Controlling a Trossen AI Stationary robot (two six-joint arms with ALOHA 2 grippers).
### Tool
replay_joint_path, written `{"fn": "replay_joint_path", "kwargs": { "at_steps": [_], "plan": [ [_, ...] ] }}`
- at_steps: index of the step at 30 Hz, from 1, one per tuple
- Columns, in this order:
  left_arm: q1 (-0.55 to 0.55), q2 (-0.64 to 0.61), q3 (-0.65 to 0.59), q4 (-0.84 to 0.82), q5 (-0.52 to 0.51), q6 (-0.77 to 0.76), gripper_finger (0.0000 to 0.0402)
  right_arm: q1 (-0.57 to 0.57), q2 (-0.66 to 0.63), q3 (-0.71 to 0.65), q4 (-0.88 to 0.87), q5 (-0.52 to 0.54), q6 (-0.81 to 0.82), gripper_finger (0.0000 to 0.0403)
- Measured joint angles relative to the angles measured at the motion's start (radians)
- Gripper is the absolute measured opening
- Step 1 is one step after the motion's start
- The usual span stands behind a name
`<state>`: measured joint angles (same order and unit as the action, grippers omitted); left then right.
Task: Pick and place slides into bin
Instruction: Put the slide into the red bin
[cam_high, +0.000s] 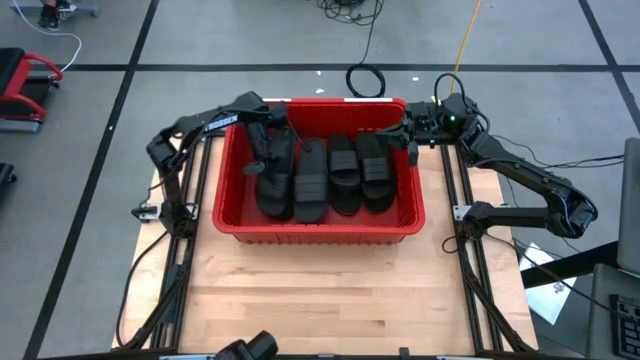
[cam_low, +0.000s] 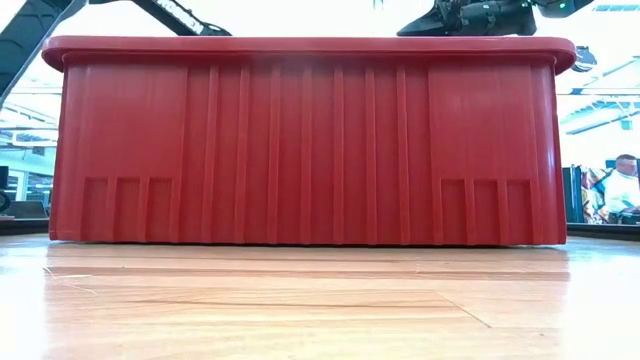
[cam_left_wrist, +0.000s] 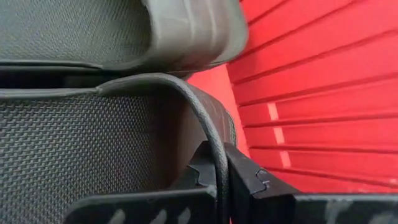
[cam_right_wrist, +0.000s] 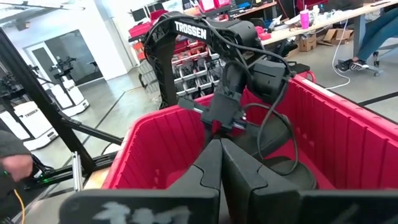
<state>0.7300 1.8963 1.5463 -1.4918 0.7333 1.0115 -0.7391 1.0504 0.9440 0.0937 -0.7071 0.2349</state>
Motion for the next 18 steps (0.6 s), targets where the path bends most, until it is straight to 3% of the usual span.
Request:
{"fn": "replay_joint_path", "kwargs": {
  "at_steps": [18],
  "plan": [
    [0.01,0.016,0.0,0.07,0.058,-0.255,0.0,0.0,0.0,0.0,0.0,0.0,0.015,0.0]
  ]
}}
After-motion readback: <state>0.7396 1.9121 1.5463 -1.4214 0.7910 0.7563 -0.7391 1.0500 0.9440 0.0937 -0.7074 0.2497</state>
